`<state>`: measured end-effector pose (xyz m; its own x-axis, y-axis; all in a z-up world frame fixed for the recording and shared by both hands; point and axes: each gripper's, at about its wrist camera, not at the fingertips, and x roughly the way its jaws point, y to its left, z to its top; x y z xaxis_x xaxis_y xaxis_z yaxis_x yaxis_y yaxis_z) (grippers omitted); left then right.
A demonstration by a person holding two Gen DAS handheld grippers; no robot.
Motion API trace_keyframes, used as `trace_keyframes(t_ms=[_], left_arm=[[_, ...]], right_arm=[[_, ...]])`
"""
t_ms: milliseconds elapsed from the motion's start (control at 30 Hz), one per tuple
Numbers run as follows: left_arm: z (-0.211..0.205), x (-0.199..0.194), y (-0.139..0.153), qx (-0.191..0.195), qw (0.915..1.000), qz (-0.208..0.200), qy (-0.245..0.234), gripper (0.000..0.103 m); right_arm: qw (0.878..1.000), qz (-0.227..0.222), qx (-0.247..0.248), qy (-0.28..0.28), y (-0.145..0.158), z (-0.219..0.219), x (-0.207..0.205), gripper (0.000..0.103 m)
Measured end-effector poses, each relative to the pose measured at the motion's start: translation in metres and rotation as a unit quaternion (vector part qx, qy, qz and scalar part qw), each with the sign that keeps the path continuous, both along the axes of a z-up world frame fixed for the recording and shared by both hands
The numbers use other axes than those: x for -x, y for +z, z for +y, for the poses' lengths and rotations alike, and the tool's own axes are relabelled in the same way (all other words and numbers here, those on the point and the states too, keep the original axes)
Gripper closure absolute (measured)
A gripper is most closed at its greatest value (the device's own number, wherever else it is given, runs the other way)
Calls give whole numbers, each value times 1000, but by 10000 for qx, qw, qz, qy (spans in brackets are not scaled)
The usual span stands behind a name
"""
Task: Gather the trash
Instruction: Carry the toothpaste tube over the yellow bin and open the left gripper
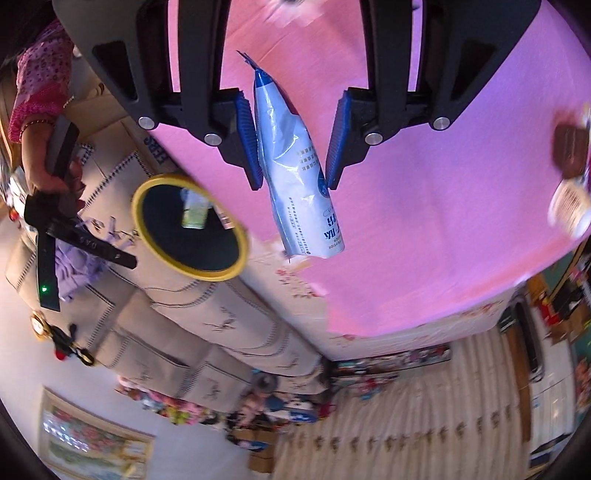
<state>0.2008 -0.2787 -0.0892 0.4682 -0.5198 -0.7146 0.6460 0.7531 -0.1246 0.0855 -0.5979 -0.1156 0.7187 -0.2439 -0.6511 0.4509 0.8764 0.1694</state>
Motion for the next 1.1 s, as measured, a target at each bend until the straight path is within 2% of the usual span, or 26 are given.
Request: trace_keyframes(t_ms=[167,300,467,667,700,833,900,1000,1100], left_arm=[[-76,-5,11,-54,9983,-114,-561,68],[-141,-15,7,-108,9953,63,-965,68],[-214,-27,-17,-240,9905,352,-1310,67],[-272,-42,-52,-399,9874,620,-1402,67],[-278,-44,-58,-401,9873,639,-1397,65],[-296,-48,-69,-476,9888,476,-1333,37],[-292,-45,-66,-438,9895,413,-1317,32],[-265,-38,-45,-191,9918,235,-1244,19],[-217,-28,-17,138,9937,-1,-1114,11]], right_arm=[[10000,1,-22,-95,-2,-17,16,31],[9998,-19,-51,-203,-4,-30,29,31],[9994,-28,-76,-344,-7,-48,42,31],[9984,-14,-125,-542,-13,-65,55,31],[9983,-6,-142,-567,-14,-67,56,31],[9979,16,-213,-620,-19,-73,59,31],[9978,9,-244,-618,-20,-73,59,31],[9980,9,-260,-568,-21,-68,59,31],[9985,28,-270,-476,-21,-61,55,31]])
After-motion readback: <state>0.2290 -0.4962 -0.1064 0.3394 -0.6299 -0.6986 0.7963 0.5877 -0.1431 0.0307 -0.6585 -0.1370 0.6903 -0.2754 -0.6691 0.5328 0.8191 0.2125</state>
